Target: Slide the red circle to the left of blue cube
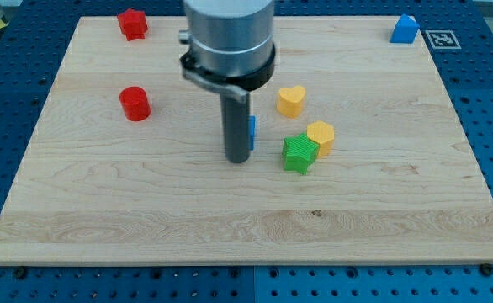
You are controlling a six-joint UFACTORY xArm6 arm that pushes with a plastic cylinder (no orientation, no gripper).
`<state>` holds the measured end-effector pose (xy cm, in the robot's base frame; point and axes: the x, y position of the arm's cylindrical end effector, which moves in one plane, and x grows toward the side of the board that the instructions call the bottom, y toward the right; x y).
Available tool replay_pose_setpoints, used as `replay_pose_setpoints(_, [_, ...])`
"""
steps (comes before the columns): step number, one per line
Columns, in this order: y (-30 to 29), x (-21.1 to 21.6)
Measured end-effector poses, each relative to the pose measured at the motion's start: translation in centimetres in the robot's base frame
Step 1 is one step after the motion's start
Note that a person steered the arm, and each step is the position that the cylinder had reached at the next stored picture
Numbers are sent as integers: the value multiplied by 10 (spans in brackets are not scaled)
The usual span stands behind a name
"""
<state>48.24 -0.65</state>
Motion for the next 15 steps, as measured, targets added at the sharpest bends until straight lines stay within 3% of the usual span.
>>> replay_pose_setpoints(1, [18,-10])
replay_pose_setpoints(3, [-96,-13])
replay_pose_setpoints(5, [-197,-82])
replay_pose_setpoints(7, [-208,-97])
replay_pose_setpoints(8, [-209,-126])
replay_pose_setpoints(15, [-195,-113])
